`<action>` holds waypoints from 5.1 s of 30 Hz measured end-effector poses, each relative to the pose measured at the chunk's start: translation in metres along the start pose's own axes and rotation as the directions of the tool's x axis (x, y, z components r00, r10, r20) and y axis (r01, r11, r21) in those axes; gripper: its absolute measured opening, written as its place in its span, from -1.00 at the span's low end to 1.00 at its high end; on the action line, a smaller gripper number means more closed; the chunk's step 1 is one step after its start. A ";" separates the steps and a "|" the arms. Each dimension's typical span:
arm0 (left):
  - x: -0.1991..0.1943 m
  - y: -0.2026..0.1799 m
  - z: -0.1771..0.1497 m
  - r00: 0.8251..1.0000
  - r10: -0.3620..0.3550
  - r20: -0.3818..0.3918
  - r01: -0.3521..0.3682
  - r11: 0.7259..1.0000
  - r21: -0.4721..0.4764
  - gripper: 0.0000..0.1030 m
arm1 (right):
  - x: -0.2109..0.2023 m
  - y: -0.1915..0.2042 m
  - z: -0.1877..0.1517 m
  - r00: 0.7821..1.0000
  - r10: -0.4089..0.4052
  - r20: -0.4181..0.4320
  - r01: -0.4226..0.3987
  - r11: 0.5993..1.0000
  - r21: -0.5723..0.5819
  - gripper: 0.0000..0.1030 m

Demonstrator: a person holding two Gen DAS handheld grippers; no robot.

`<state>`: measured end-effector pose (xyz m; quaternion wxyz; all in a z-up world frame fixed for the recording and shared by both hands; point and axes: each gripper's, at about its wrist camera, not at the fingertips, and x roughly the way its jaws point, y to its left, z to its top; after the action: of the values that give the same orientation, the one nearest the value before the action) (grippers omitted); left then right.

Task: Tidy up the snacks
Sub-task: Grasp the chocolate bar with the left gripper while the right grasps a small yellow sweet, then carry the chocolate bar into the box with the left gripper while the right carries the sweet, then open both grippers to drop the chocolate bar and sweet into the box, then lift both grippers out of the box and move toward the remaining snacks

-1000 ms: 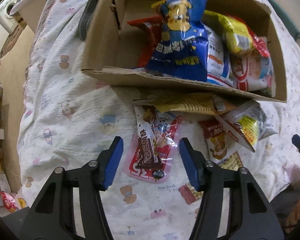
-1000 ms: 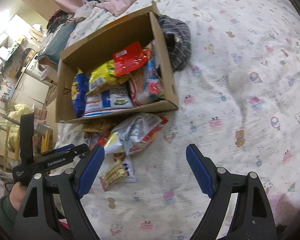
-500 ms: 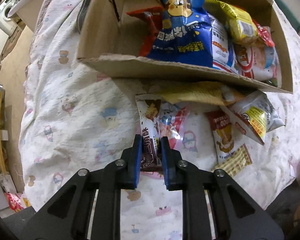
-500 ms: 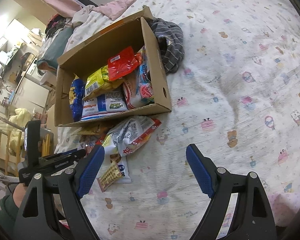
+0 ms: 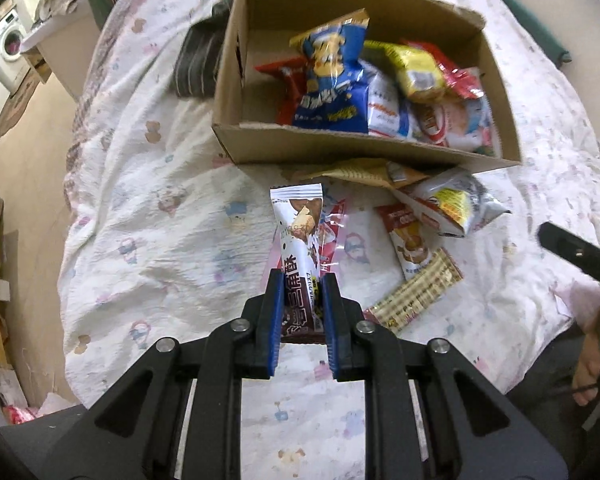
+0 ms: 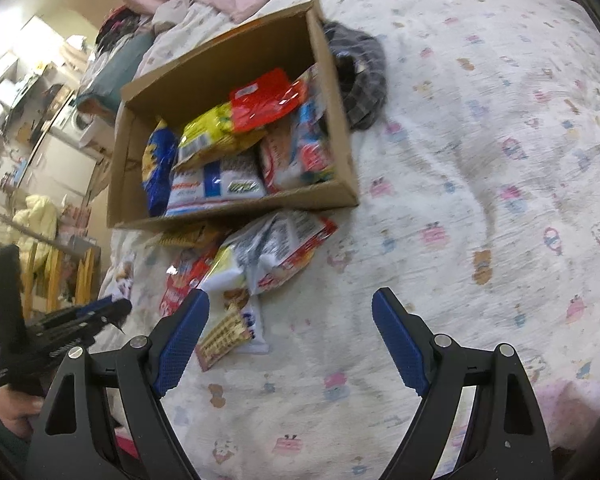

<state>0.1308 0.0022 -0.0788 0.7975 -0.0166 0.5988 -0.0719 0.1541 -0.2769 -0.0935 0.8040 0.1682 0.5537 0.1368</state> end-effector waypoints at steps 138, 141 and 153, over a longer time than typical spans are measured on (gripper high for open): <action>-0.021 0.003 0.120 0.959 0.027 0.282 -0.004 0.997 -0.083 0.39 | 0.009 0.021 0.096 0.971 0.104 0.215 -0.121 0.990 0.068 0.33; -0.027 0.004 0.115 0.955 0.033 0.295 -0.006 0.996 -0.095 0.39 | 0.008 0.022 0.094 0.971 0.104 0.214 -0.118 0.992 0.053 0.34; -0.046 0.003 0.091 0.944 0.048 0.327 -0.027 0.997 -0.068 0.39 | -0.009 0.025 0.076 0.971 0.094 0.221 -0.094 0.996 -0.009 0.46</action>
<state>0.2057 0.0064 -0.0095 0.8864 -0.0417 0.4598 -0.0341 0.2213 -0.2670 -0.0500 0.8532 0.2089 0.4522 0.1548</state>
